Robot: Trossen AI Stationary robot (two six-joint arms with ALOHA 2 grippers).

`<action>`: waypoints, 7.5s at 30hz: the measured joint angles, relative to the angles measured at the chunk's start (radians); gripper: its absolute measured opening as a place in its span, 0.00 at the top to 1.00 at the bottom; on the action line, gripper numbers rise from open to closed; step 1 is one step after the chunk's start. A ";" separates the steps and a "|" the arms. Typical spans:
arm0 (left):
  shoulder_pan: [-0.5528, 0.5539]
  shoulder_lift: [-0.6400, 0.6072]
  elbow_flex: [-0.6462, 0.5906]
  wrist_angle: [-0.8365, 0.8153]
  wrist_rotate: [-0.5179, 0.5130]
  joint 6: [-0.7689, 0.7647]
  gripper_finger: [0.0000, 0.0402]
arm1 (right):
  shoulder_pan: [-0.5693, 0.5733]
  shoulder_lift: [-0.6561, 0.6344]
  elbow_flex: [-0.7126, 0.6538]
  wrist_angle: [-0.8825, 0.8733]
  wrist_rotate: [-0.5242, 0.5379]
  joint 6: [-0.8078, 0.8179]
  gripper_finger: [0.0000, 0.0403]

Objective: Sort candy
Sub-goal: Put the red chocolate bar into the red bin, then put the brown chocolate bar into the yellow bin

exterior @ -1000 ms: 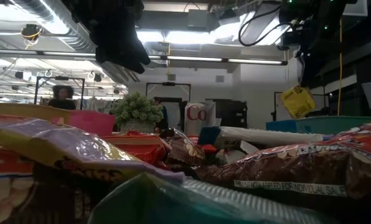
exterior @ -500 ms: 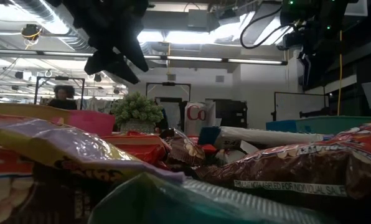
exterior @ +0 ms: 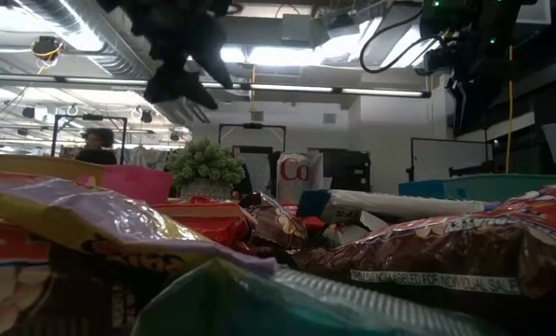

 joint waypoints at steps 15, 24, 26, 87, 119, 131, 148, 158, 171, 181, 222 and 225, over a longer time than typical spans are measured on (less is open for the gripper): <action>-0.133 0.183 0.137 -0.131 -0.066 -0.111 0.57 | 0.000 0.000 0.000 0.000 -0.008 0.000 0.60; -0.140 0.327 0.137 -0.224 -0.070 -0.134 0.57 | 0.000 0.000 0.000 0.000 -0.053 0.000 0.60; -0.127 0.343 0.137 -0.259 -0.071 -0.174 0.57 | 0.000 0.000 0.000 0.000 -0.053 0.000 0.60; -0.132 0.517 0.224 -0.271 -0.111 -0.127 0.87 | 0.000 0.000 0.000 0.001 -0.053 0.000 0.60; 0.044 0.511 0.321 -1.079 -0.428 0.340 0.87 | 0.000 0.000 0.000 0.001 -0.053 0.000 0.60; 0.063 0.511 0.212 -1.079 -0.427 0.339 0.71 | 0.000 0.000 0.000 0.008 -0.053 0.000 0.60; 0.039 0.509 0.368 -1.079 -0.407 0.325 0.66 | 0.000 0.000 0.000 0.008 -0.053 0.000 0.60; -0.040 0.508 0.516 -1.059 -0.409 0.495 0.66 | 0.000 0.000 0.000 0.008 -0.053 0.000 0.60; -0.107 0.508 0.518 -0.873 -0.056 0.781 0.66 | 0.000 0.000 0.000 0.008 -0.053 0.000 0.60; -0.113 0.508 0.518 -0.710 -0.067 0.836 0.66 | 0.000 0.000 0.000 0.008 -0.053 0.000 0.60; -0.281 0.509 0.283 -0.456 -0.013 1.233 0.66 | 0.000 0.000 0.000 0.052 -0.053 -0.023 0.60; -0.281 0.509 0.260 -0.423 -0.013 1.268 0.66 | 0.000 0.000 0.000 0.053 -0.053 -0.023 0.60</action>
